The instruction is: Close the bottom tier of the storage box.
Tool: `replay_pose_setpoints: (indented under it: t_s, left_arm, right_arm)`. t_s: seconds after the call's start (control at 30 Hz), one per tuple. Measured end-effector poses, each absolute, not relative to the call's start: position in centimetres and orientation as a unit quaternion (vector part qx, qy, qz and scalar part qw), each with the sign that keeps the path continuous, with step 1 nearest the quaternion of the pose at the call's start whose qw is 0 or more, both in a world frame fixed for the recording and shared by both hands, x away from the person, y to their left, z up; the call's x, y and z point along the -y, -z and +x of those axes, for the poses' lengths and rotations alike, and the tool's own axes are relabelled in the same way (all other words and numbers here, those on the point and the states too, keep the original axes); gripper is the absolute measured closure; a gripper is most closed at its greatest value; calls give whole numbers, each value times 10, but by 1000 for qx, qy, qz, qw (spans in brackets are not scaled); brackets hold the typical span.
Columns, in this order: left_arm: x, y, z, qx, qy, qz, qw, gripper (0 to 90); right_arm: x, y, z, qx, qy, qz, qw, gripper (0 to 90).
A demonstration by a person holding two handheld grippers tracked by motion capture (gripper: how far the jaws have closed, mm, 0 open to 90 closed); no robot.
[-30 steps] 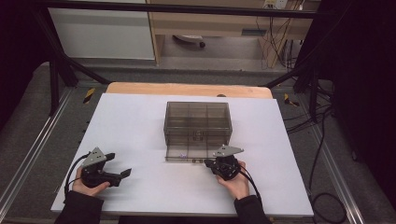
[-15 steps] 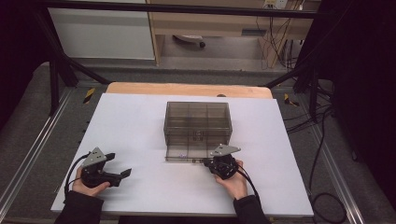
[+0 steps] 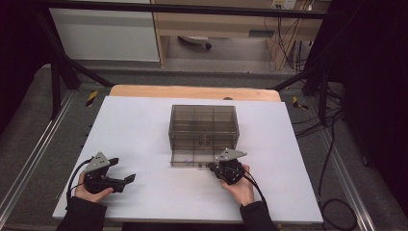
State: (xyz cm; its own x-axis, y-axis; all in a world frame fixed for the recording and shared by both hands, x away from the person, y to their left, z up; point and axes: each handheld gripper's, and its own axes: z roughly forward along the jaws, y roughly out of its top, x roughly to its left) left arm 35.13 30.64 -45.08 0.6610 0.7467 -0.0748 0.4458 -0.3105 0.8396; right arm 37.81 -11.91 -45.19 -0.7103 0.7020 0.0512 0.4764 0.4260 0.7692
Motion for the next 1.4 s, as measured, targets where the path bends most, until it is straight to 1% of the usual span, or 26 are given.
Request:
replay_pose_setpoints:
  t_s: [1.4]
  left_arm:
    - [-306,451,351,-377,-168,792,450,21]
  right_arm:
    - [118,451,386,-829,-405,356,150,900]
